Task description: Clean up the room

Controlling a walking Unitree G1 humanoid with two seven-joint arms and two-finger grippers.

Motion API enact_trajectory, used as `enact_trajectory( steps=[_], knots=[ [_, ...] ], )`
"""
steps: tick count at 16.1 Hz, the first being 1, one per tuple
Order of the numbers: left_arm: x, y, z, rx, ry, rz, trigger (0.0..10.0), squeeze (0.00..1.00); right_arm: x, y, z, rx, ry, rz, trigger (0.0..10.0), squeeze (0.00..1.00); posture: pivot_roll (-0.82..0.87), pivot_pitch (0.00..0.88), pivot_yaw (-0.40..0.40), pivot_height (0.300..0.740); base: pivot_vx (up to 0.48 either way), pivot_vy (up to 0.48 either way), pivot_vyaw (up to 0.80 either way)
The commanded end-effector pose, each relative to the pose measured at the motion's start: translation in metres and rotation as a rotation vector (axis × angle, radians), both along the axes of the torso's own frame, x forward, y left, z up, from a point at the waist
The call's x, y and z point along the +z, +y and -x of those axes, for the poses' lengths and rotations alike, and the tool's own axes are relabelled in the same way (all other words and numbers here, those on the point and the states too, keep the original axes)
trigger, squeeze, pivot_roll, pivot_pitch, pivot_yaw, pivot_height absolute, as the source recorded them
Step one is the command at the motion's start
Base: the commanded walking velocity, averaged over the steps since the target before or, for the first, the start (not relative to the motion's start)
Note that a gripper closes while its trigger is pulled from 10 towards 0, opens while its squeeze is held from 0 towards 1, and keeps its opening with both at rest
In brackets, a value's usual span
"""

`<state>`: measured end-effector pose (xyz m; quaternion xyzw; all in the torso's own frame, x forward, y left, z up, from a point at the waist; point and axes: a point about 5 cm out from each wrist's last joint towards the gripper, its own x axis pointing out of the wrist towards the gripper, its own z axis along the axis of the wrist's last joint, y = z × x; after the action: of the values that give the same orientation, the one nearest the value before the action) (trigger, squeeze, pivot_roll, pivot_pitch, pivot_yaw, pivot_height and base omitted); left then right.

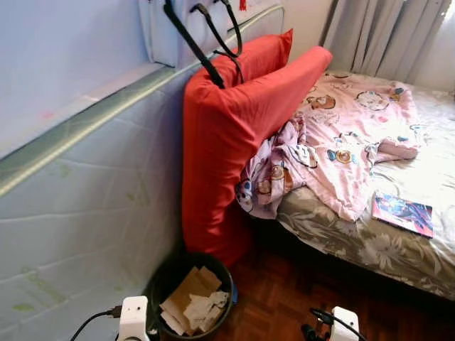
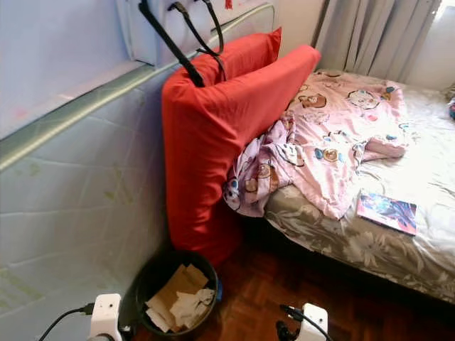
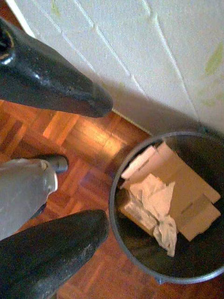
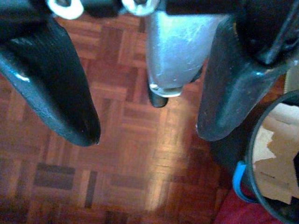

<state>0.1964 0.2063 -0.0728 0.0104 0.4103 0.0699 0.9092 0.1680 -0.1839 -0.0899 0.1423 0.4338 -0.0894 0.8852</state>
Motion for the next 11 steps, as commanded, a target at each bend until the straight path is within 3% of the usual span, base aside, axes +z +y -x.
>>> enact_trajectory(
  steps=[1, 11],
  knots=[
    [-0.0028, 0.0004, 0.005, -0.015, 0.023, -0.013, 10.0, 0.0, -0.0002, 0.0, 0.0005, 0.008, 0.003, 0.002, 10.0, 0.0, 0.01, 0.0, -0.043, 0.705, 0.0, -0.24, 0.0],
    [-0.0027, -0.003, 0.004, -0.007, 0.015, -0.005, 10.0, 0.0, 0.0003, -0.003, 0.0001, 0.019, 0.004, 0.012, 10.0, 0.0, 0.0, 0.0, -0.052, 0.705, 0.0, -0.264, 0.0]
  ],
)
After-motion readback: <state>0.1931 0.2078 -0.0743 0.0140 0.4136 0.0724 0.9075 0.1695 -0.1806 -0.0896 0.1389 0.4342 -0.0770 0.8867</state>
